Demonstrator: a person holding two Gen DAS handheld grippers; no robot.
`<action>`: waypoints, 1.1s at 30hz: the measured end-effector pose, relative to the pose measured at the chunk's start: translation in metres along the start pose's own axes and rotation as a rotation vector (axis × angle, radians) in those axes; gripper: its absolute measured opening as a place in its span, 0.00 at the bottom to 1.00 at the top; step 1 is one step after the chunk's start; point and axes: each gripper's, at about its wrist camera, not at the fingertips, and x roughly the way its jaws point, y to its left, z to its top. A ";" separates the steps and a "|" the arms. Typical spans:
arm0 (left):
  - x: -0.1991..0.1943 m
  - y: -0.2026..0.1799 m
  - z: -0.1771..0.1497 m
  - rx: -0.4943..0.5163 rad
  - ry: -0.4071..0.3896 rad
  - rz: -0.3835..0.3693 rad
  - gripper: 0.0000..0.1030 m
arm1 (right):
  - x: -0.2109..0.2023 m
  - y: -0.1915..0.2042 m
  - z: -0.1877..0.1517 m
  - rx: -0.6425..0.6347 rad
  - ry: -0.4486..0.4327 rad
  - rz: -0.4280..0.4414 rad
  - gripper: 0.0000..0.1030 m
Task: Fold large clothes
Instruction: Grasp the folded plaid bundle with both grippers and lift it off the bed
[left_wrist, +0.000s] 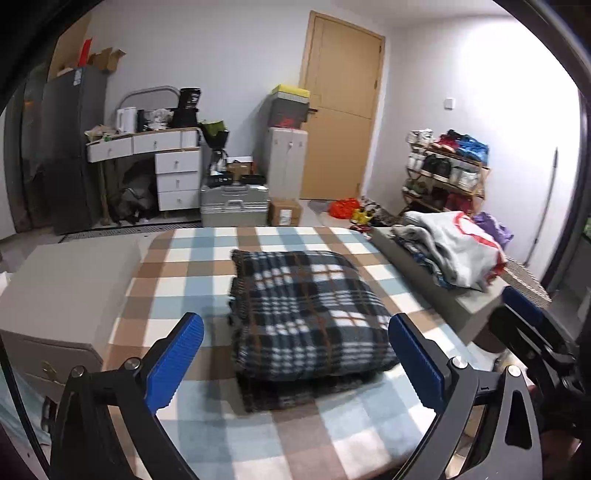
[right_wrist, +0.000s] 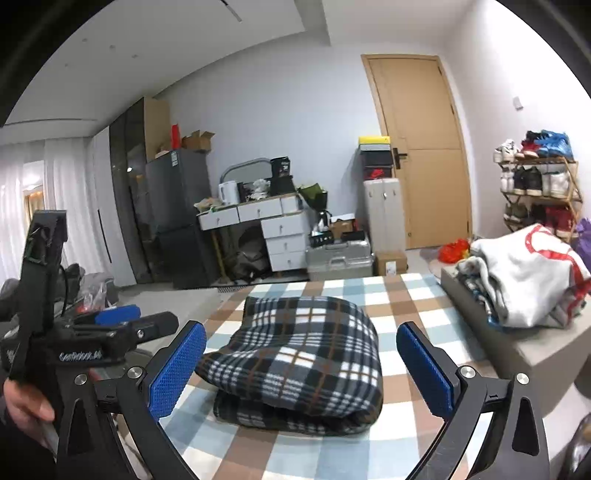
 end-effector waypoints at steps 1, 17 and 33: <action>0.001 -0.001 -0.001 0.003 0.001 0.003 0.95 | -0.002 -0.003 -0.001 0.015 -0.004 0.008 1.00; 0.175 0.064 0.015 -0.003 0.460 -0.040 0.95 | 0.137 -0.117 -0.044 0.411 0.442 0.140 1.00; 0.279 0.145 -0.003 -0.495 0.952 -0.582 0.95 | 0.261 -0.152 -0.064 0.566 0.822 0.413 1.00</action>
